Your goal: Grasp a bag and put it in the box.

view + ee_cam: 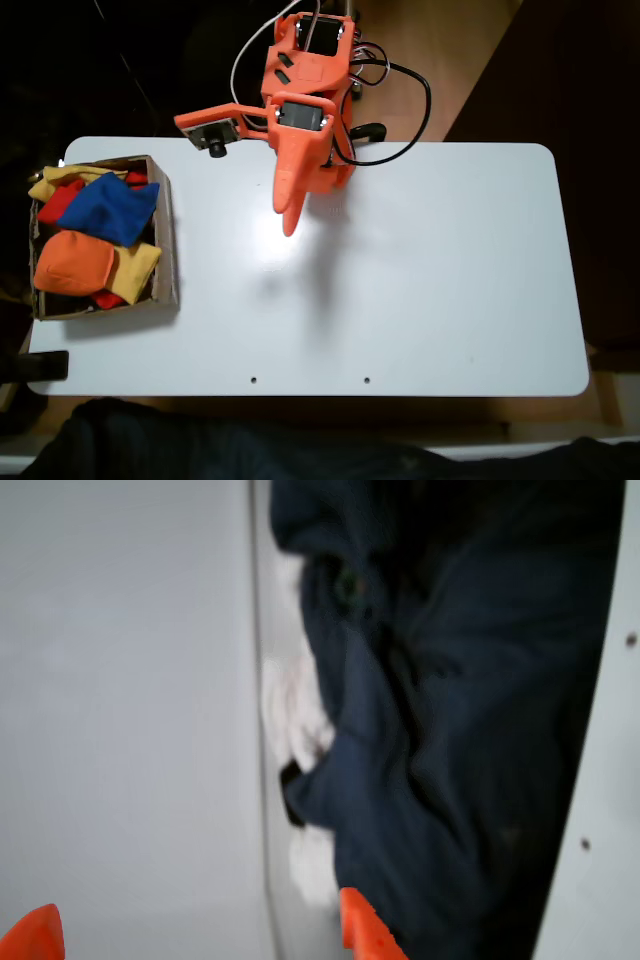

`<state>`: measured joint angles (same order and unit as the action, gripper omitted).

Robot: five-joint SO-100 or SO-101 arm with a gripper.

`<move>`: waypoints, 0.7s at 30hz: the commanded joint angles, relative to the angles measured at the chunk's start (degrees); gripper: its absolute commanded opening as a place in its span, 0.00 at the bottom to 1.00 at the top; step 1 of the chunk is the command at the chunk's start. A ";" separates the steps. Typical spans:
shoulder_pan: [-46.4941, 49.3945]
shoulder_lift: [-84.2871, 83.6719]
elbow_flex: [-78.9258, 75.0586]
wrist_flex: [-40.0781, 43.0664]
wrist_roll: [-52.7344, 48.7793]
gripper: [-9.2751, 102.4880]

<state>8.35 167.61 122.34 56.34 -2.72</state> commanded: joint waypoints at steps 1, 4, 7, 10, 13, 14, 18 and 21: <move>-2.90 1.76 1.58 -0.88 0.35 0.57; -5.19 3.78 4.31 -0.88 0.35 0.57; -7.03 5.71 7.12 -0.79 -0.35 0.52; -8.35 7.38 9.58 -0.53 -0.70 0.48; -9.23 9.05 11.60 0.18 -0.35 0.46; -9.40 9.58 12.22 0.35 -0.18 0.45; -10.28 12.04 15.03 0.97 -0.18 0.41; -10.72 13.97 17.40 1.49 -0.18 0.39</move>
<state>-1.93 180.62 138.87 57.57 -2.99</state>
